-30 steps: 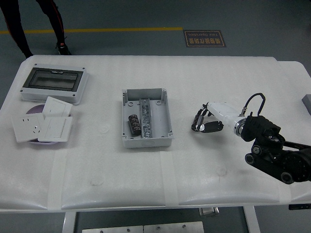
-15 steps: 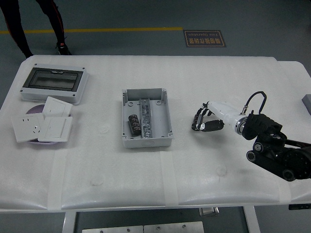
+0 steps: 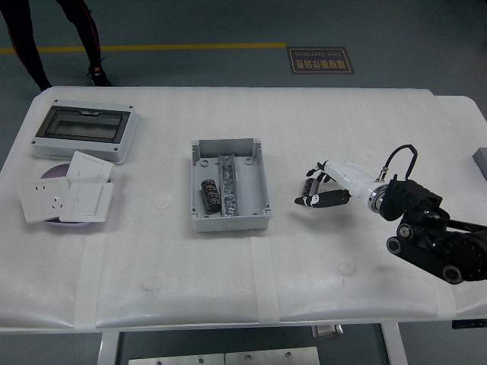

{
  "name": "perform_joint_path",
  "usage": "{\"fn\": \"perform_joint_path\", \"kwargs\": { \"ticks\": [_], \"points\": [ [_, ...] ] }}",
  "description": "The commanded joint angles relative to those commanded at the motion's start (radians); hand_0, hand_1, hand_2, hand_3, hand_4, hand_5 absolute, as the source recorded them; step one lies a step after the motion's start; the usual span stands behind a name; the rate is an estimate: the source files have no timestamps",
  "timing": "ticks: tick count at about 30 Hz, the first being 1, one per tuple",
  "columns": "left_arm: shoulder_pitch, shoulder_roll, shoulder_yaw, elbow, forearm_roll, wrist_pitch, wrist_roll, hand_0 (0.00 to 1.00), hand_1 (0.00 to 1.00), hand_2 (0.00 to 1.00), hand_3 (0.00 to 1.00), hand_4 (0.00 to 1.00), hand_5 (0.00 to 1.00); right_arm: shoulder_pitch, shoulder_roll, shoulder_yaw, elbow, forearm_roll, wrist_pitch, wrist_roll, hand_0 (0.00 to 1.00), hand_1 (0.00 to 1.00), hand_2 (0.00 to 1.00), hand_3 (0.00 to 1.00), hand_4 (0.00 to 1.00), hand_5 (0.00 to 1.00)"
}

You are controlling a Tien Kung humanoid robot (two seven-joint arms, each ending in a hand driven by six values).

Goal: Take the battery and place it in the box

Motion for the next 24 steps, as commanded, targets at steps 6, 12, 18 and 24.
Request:
{"fn": "perform_joint_path", "kwargs": {
  "ticks": [6,12,18,24],
  "points": [
    [0.0,0.0,0.007,0.0,-0.024,0.011,-0.005,0.72,0.686,0.379,0.492,0.116,0.002,-0.002,0.002,-0.006,-0.001,-0.014,-0.016,-0.005,0.889,0.696,0.658,0.781,0.998,0.719],
    [-0.003,0.002,0.029,0.0,-0.06,0.022,-0.014,0.724,0.691,0.394,0.495,0.13,0.002,-0.004,0.004,-0.011,0.005,-0.037,-0.036,-0.014,0.886,0.688,0.65,0.768,0.998,0.728],
    [-0.003,0.002,0.04,0.0,-0.074,0.026,-0.018,0.724,0.691,0.395,0.496,0.159,0.002,-0.009,0.007,-0.017,0.0,-0.054,-0.047,-0.017,0.874,0.678,0.619,0.713,0.934,0.541],
    [-0.003,0.003,0.041,0.0,-0.078,0.028,-0.019,0.724,0.692,0.402,0.495,0.18,0.002,-0.012,0.01,-0.021,-0.005,-0.065,-0.053,-0.021,0.846,0.653,0.559,0.648,0.741,0.294]
  ]
}}
